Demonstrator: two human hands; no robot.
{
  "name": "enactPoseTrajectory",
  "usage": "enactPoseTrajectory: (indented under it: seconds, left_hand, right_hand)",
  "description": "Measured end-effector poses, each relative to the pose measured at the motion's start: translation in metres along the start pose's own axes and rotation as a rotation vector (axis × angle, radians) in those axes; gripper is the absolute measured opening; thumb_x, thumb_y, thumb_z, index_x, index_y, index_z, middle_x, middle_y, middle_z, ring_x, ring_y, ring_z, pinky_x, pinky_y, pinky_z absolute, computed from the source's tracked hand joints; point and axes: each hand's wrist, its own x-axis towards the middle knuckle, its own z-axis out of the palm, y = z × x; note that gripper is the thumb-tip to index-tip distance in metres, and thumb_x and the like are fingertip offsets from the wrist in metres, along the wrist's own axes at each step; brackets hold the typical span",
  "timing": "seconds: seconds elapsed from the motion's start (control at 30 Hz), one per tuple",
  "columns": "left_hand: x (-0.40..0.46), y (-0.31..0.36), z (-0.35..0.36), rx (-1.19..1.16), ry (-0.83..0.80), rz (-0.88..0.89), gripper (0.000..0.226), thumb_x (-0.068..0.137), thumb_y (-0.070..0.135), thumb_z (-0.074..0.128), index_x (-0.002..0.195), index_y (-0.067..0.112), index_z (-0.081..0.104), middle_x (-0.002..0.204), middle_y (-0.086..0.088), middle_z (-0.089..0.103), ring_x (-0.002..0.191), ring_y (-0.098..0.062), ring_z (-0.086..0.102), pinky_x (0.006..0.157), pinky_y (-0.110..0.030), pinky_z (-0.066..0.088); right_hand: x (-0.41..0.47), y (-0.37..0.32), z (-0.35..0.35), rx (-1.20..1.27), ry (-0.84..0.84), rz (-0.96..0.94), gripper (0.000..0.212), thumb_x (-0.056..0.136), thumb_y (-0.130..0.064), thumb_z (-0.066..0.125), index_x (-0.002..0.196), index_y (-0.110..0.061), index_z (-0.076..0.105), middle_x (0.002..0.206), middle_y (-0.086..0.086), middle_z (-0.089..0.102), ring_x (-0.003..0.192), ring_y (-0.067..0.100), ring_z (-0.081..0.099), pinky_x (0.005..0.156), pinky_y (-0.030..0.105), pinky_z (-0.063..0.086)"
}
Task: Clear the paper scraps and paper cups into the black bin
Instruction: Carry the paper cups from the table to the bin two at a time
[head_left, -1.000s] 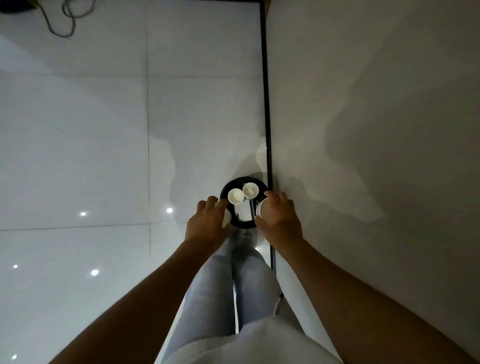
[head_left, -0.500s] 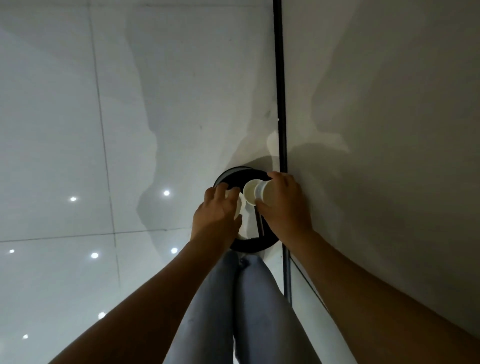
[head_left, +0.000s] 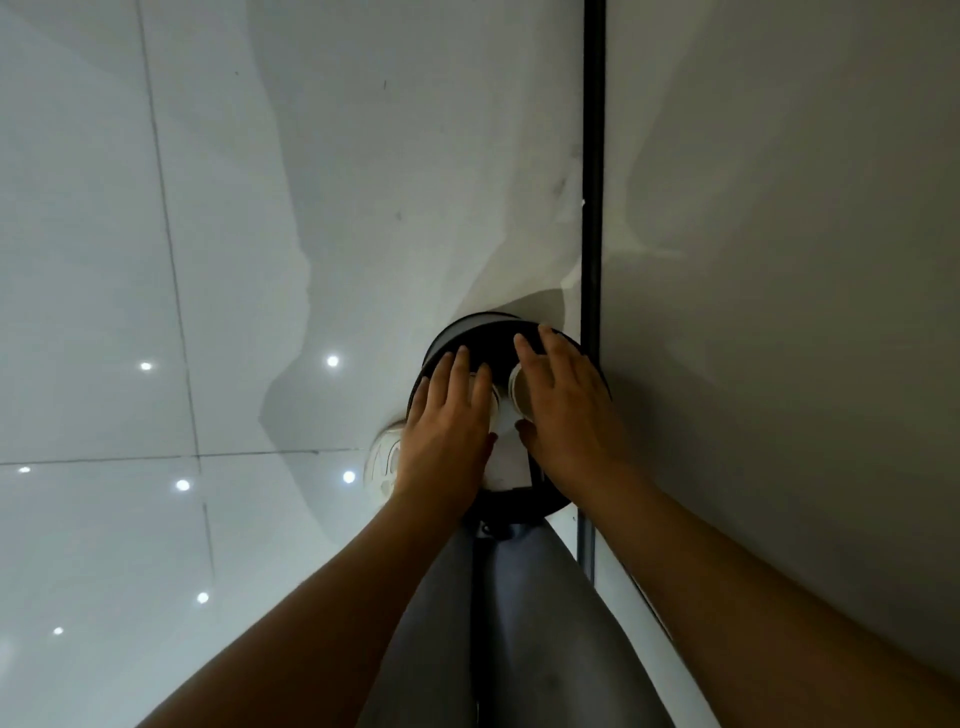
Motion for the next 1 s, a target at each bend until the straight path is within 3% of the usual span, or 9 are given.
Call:
enactPoseTrajectory:
  seconds: [0.1,0.23,0.43,0.57,0.77,1.0]
  left_hand:
    - [-0.001,0.0,-0.002,0.014,-0.023,0.016,0.089,0.086,0.044,0.064,0.152,0.013,0.013,0.159,-0.013,0.006,0.148,-0.028,0.004,0.12,-0.041,0.012]
    - [-0.022,-0.002,-0.033,-0.023,-0.031,-0.01,0.088,0.088,0.045,0.062,0.152,0.015,0.009,0.16,-0.011,0.004,0.148,-0.027,0.002,0.118,-0.038,0.002]
    - [-0.103,-0.003,-0.126,-0.169,-0.046,-0.131,0.07,0.097,0.041,0.048,0.151,0.018,0.012,0.159,-0.008,0.008,0.147,-0.026,0.004,0.118,-0.036,0.005]
    - [-0.17,0.006,-0.19,-0.165,0.012,-0.193,0.06,0.099,0.035,0.043,0.15,0.016,0.02,0.158,-0.011,0.016,0.146,-0.027,0.012,0.118,-0.038,0.011]
    - [-0.265,0.024,-0.26,-0.155,0.092,-0.312,0.056,0.099,0.034,0.04,0.149,0.017,0.023,0.157,-0.01,0.02,0.145,-0.026,0.015,0.119,-0.038,0.009]
    - [-0.387,0.021,-0.283,-0.279,0.164,-0.57,0.049,0.099,0.033,0.039,0.144,0.017,0.029,0.152,-0.006,0.029,0.141,-0.022,0.024,0.119,-0.037,0.012]
  right_hand:
    - [0.001,-0.003,-0.003,-0.005,-0.009,0.017,0.096,0.087,-0.024,0.068,0.154,-0.023,-0.001,0.161,0.009,0.002,0.149,0.026,0.004,0.119,0.039,0.008]
    - [-0.016,-0.012,-0.028,-0.013,-0.022,0.043,0.091,0.087,-0.027,0.068,0.154,-0.022,0.006,0.16,0.01,0.009,0.146,0.028,0.013,0.116,0.041,0.023]
    - [-0.078,-0.056,-0.117,0.006,-0.111,0.08,0.078,0.092,-0.029,0.059,0.153,-0.018,0.012,0.159,0.011,0.014,0.143,0.031,0.023,0.115,0.039,0.026]
    - [-0.125,-0.101,-0.185,-0.023,-0.097,-0.031,0.07,0.093,-0.031,0.056,0.152,-0.018,0.02,0.157,0.008,0.023,0.142,0.028,0.026,0.114,0.036,0.027]
    - [-0.196,-0.178,-0.255,-0.112,-0.151,-0.225,0.067,0.097,-0.033,0.05,0.153,-0.02,0.015,0.159,0.008,0.016,0.145,0.027,0.019,0.117,0.038,0.025]
    - [-0.283,-0.26,-0.272,-0.283,-0.232,-0.478,0.062,0.099,-0.031,0.046,0.152,-0.021,0.016,0.16,0.005,0.016,0.145,0.024,0.018,0.118,0.037,0.022]
